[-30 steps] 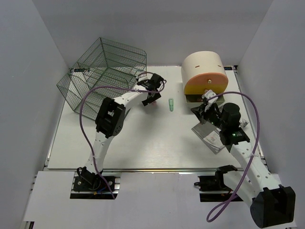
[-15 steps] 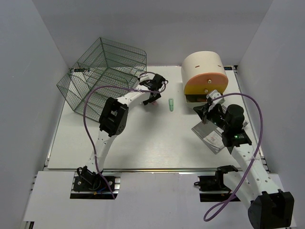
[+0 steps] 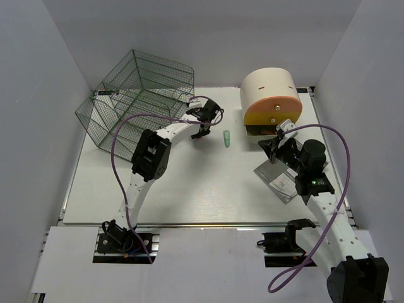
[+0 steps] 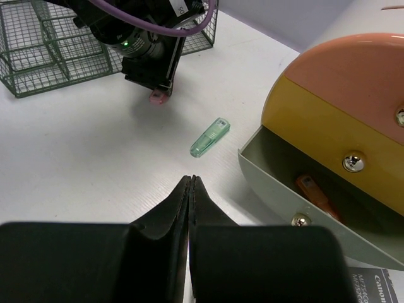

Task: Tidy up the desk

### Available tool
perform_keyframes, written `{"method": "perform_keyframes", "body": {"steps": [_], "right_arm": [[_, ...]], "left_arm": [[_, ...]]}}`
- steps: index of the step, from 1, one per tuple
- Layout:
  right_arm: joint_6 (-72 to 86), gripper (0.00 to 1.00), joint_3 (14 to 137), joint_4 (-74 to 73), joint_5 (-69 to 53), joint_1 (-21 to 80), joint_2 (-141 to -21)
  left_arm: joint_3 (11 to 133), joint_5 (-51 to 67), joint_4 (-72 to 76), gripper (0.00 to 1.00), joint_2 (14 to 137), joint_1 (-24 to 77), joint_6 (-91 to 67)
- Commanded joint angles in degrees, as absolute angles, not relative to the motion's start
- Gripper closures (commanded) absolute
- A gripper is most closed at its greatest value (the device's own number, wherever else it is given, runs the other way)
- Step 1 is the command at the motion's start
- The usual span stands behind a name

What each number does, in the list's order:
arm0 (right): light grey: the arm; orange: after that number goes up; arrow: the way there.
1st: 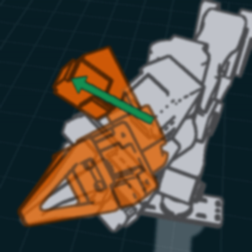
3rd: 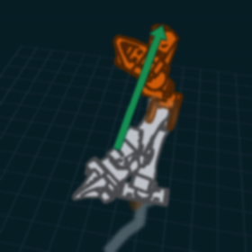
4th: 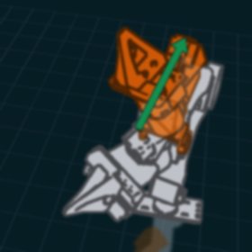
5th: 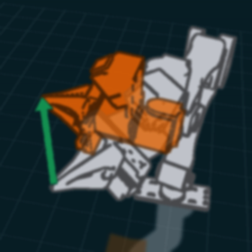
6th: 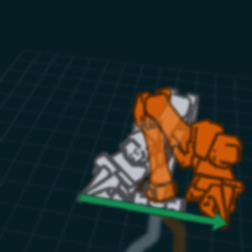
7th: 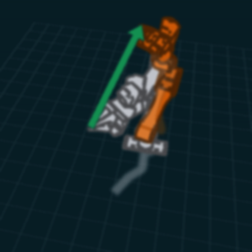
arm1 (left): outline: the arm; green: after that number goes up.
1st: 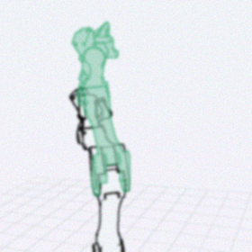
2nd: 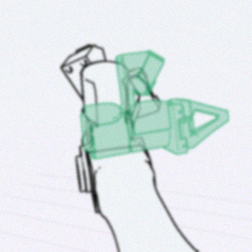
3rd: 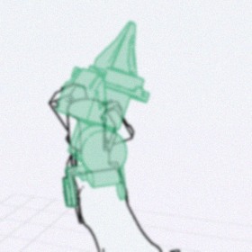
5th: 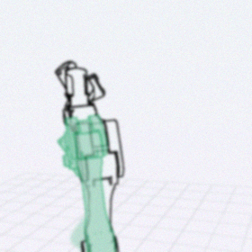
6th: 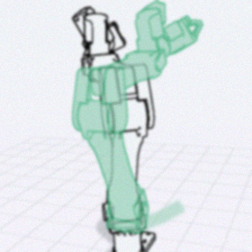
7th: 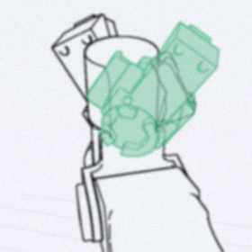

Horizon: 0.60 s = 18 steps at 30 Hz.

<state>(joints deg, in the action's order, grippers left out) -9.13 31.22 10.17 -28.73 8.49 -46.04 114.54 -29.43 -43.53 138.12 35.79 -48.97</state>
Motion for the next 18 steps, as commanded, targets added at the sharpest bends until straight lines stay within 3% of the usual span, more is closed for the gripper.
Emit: {"method": "perform_keyframes", "body": {"steps": [1,2,3,7,9,10,11,13,14,15,18], "right_arm": [[-8.2,1.0,30.9,13.0,-29.4,7.8,-45.0],[-8.3,1.0,30.9,13.0,-29.5,7.7,-45.0],[-8.3,1.0,30.9,13.0,-29.4,7.6,-44.9],[-8.4,1.0,30.9,12.9,-28.8,7.3,-44.6],[-8.4,0.99,31.1,12.8,-28.1,7.0,-44.6],[-8.4,0.89,31.3,12.8,-27.8,6.9,-44.6],[-8.4,0.73,31.4,12.8,-27.2,6.6,-44.6],[-7.9,0.65,31.5,12.9,-26.2,6.2,-44.6],[-7.4,0.66,31.6,12.9,-25.3,5.9,-44.8],[-7.4,0.68,31.6,13.0,-24.8,5.8,-44.8],[-6.4,0.84,31.8,13.3,-21.7,4.9,-44.7]], "left_arm": [[111.0,-23.7,-47.8,0.59,138.5,36.5,-45.5],[111.0,-22.2,-46.5,0.59,137.8,36.5,-43.6],[105.6,-21.3,-45.5,0.7,136.9,36.5,-42.5],[99.2,-15.1,-38.2,0.83,128.3,37.5,-34.0],[94.9,-9.8,-32.4,0.94,124.0,38.1,-27.2],[93.0,-7.1,-30.3,0.98,119.3,38.7,-24.4],[91.2,-4.7,-25.6,1.0,116.9,38.7,-19.6],[89.2,5.6,-20.2,1.0,111.8,38.7,-14.2],[89.2,8.7,-14.8,1.0,106.9,38.7,-10.0],[78.5,13.7,-12.3,1.0,104.7,38.7,-7.9],[74.5,20.2,-5.6,1.0,98.0,38.7,-0.6]]}}
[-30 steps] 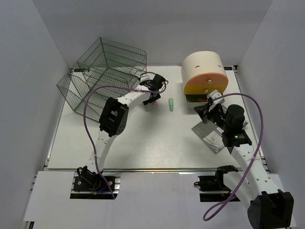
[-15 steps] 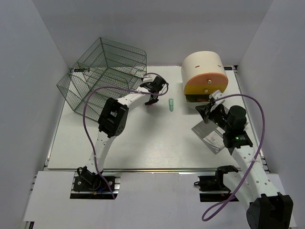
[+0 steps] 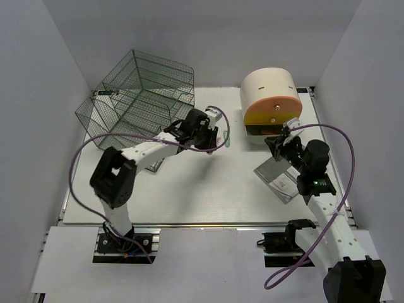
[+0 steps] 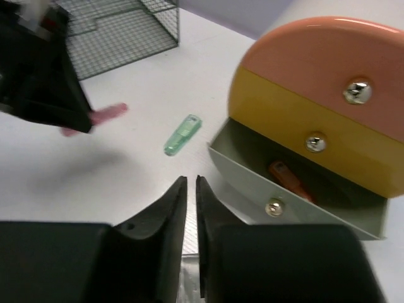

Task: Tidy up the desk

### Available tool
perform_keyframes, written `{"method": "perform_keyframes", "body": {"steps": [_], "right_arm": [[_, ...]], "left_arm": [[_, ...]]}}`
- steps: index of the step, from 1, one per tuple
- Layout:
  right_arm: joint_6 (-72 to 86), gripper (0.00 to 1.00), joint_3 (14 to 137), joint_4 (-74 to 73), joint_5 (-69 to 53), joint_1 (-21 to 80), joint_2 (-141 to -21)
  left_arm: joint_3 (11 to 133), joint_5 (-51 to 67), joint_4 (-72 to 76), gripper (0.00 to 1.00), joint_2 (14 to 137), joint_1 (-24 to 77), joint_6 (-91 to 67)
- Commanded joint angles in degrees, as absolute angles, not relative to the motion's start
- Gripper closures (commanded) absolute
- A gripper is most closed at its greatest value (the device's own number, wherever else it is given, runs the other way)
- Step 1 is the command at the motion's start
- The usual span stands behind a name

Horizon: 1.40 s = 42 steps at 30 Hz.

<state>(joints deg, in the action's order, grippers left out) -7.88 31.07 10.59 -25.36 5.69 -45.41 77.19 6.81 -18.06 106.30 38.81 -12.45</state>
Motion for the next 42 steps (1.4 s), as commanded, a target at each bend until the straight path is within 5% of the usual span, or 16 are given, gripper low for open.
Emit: {"method": "perform_keyframes", "body": {"steps": [1,4,12,33,42], "right_arm": [[-6.2,0.92,31.8,13.4,-20.8,4.3,-44.7],[-5.2,1.0,32.1,13.6,-17.0,3.3,-44.7],[-2.8,1.0,32.9,14.0,-8.4,0.7,-44.4],[-1.8,1.0,32.2,14.1,-13.4,-3.7,-43.1],[-2.5,1.0,31.6,14.2,-15.9,-4.3,-43.1]], "left_arm": [[73.7,23.8,-4.8,1.0,97.0,38.7,1.7],[73.2,30.7,-1.1,1.0,94.0,39.2,6.8],[79.4,39.3,16.5,1.0,101.2,41.6,11.6],[102.0,24.6,24.2,0.97,127.9,45.7,9.7],[103.3,20.3,20.6,0.54,129.3,45.7,10.1]]}}
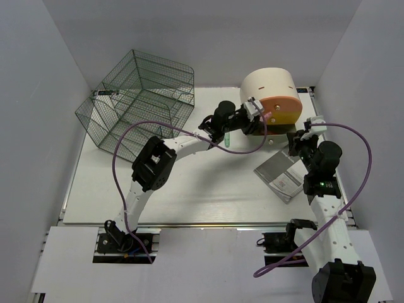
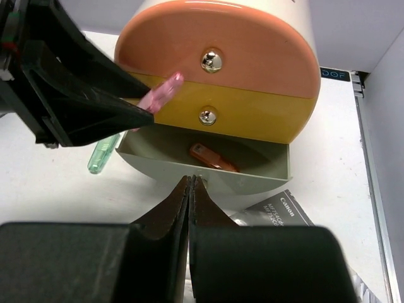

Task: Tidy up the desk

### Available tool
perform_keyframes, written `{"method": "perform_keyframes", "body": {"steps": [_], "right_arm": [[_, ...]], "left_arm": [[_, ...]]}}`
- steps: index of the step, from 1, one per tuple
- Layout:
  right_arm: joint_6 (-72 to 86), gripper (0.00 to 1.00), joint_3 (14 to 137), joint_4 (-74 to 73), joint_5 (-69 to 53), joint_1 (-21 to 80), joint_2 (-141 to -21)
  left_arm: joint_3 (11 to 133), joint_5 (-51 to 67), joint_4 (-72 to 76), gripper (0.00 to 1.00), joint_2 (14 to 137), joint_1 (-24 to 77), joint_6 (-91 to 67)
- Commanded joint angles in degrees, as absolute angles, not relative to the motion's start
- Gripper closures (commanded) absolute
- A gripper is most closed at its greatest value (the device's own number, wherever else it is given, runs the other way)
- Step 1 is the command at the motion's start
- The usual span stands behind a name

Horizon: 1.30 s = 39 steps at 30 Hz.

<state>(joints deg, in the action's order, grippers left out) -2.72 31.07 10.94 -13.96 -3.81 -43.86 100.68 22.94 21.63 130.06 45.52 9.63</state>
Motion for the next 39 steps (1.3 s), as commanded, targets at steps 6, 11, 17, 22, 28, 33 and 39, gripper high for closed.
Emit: {"method": "perform_keyframes", "body": {"steps": [6,11,17,22,28,33,39], "right_arm": [[-3.1,0.97,31.5,14.1,-19.9,-4.8,-43.3],[-3.7,0.93,31.3,14.0,-22.0,-5.4,-43.6],[-18.4,0.7,31.3,6.4,-47.9,-5.1,-46.2],[-27.4,0.71,38.0,-6.0,-45.5,3.2,-53.8],[-29.4,0.75,47.6,-13.5,-28.8,22.7,-65.2],[-20.5,0.72,61.4,-16.1,-9.6,33.7,-80.0],[-4.2,0.4,79.0,-21.1,2.3,35.2,-98.6]], "left_arm": [[103.9,20.1,19.9,0.44,127.5,45.7,10.6],[104.4,19.7,18.3,0.43,126.0,45.7,10.8],[93.3,20.8,14.4,0.93,111.3,44.3,1.3],[72.3,4.1,1.3,1.0,90.5,41.1,-8.6],[50.6,-2.5,-5.4,0.55,66.1,38.6,-8.5],[43.1,-8.3,-7.9,0.25,55.6,38.6,-5.5],[41.2,-14.1,-8.3,0.23,49.9,38.6,-4.3]]}}
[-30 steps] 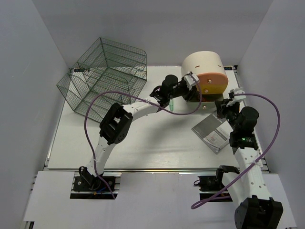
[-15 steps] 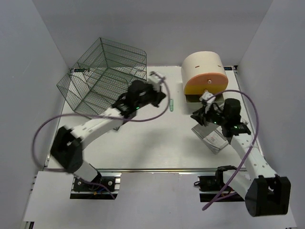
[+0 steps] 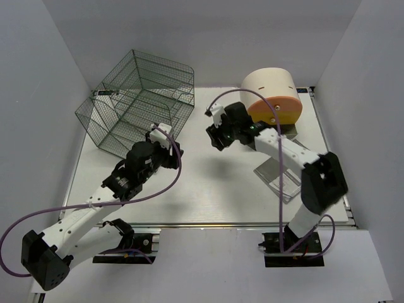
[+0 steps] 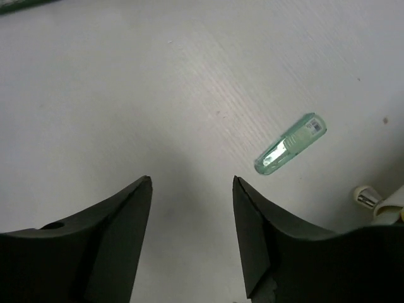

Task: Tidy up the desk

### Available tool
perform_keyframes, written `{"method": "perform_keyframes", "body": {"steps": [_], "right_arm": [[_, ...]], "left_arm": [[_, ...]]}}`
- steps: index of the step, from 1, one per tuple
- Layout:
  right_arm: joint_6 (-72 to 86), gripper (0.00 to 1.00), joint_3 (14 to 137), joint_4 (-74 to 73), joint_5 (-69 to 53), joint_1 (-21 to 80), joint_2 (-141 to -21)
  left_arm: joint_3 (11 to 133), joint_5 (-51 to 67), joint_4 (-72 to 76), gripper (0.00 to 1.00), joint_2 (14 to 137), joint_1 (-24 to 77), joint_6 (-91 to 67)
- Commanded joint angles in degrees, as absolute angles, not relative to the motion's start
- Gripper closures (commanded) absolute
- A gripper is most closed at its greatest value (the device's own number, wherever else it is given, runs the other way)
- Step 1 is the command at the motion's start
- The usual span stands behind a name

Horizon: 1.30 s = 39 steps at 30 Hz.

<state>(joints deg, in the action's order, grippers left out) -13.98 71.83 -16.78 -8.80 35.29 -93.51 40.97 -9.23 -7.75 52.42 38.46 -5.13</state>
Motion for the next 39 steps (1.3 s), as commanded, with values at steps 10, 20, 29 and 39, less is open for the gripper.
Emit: {"method": "perform_keyframes", "body": {"steps": [10,20,29,39], "right_arm": [[8.4,0.36,90.2,-24.7,17.0,34.2,-115.0],[11.5,0.36,92.4,-25.3,14.6,31.1,-120.8],[12.2,0.46,94.2,-26.5,7.4,27.2,-125.9],[-2.9,0.98,81.4,-17.3,2.8,27.6,-116.5]], "left_arm": [[41.3,-14.1,-8.6,0.23,49.1,38.6,-3.8],[40.5,-16.1,-8.2,0.23,46.9,38.6,-3.1],[40.4,-16.9,-8.2,0.23,47.2,38.6,-2.7],[40.0,-18.1,-7.8,0.23,47.1,38.6,-2.3]]}}
